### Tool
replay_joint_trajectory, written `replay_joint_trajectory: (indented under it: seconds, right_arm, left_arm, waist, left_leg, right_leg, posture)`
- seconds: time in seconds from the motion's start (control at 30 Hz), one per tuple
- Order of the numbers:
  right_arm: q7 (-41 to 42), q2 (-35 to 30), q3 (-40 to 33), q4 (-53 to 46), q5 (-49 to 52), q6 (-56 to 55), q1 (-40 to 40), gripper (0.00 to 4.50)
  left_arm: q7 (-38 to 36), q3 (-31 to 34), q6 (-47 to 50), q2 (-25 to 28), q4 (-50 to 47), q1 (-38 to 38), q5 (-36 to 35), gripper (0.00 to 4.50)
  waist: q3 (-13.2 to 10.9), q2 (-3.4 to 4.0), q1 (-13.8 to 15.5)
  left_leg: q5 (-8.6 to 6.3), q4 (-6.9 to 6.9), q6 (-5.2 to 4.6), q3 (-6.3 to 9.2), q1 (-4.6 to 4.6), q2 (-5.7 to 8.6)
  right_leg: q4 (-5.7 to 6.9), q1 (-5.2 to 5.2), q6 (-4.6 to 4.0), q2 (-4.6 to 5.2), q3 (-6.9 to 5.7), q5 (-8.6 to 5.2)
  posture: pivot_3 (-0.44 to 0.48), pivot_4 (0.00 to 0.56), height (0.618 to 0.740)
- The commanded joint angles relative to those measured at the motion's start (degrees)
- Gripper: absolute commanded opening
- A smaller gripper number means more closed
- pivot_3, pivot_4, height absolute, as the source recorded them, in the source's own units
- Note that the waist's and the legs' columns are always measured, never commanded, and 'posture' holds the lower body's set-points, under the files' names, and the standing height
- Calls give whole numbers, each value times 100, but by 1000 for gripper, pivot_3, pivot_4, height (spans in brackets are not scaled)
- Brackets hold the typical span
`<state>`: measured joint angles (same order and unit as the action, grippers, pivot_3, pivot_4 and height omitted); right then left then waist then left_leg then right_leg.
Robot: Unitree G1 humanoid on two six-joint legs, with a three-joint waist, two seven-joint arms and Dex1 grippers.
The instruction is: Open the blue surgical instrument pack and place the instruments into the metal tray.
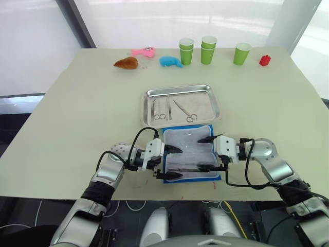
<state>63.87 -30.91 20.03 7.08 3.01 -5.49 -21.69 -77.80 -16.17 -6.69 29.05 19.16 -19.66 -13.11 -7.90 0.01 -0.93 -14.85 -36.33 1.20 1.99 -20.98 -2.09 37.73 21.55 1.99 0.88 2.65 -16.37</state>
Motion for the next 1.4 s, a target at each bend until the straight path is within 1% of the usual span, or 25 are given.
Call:
replay_joint_trajectory:
  seconds: [0.03,0.17,0.27,0.33,0.4,0.43,0.47,0.53,0.83,1.4]
  right_arm:
    - [125,-102,226,353,-306,-61,56,4466]
    - [295,-55,323,404,-219,17,57,4466]
    - [369,-79,403,423,-264,218,47,3726]
    - [480,-171,484,423,-345,480,40,2714]
    - [608,-268,547,393,-375,805,38,1940]
    - [647,-296,569,376,-383,904,35,1458]
    - [664,-315,585,353,-396,960,32,861]
    - [674,-342,605,309,-416,1039,38,89]
    - [601,-240,510,99,-253,1076,99,89]
    - [545,-587,368,-1287,-180,1681,-134,89]
  left_arm:
    - [31,-411,551,132,501,453,498,4500]
    - [40,-411,579,139,479,454,497,4500]
    - [46,-413,592,136,464,449,497,4500]
    - [49,-415,600,134,451,445,494,4500]
    - [51,-416,617,132,434,437,489,4500]
    - [52,-417,621,131,435,433,487,4500]
    - [54,-419,623,133,437,430,487,4500]
    - [62,-420,632,133,430,428,483,4500]
    - [71,-427,639,114,449,406,492,4500]
    - [103,-463,647,64,381,447,502,4500]
  waist:
    - [4,-5,-2]
    - [8,-3,-1]
    - [15,-3,-1]
    - [20,-9,-5]
    - [28,-20,-8]
    - [34,-25,-9]
    - [39,-30,-9]
    - [48,-35,-10]
    - [62,-35,-9]
    - [38,-25,12]
  left_leg:
    - [0,0,0,0,1,0]
    - [0,0,0,-1,3,-1]
    - [0,0,0,-1,3,-1]
    - [0,1,0,-1,6,-2]
    - [0,1,0,-1,14,-2]
    - [0,1,0,-2,17,-3]
    - [0,1,0,-2,20,-3]
    - [0,1,0,-1,23,-4]
    - [0,1,0,-1,22,-4]
    - [-1,2,1,0,4,-2]
  right_leg:
    - [0,-1,-1,0,0,0]
    - [0,-3,-1,0,2,-1]
    - [0,-3,0,0,2,0]
    - [0,-4,-1,-1,2,0]
    - [2,-9,-14,-1,4,-7]
    - [3,-11,-15,-1,5,-8]
    - [3,-12,-15,-1,5,-8]
    - [3,-13,-16,0,5,-9]
    - [2,-12,-16,0,4,-9]
    - [-2,-1,-15,3,1,-9]
  posture:
    - [0,150,740]
    - [0,150,740]
    - [0,150,740]
    - [0,150,740]
    - [0,150,740]
    - [0,150,740]
    - [0,150,740]
    - [0,150,740]
    - [0,150,740]
    - [0,150,740]
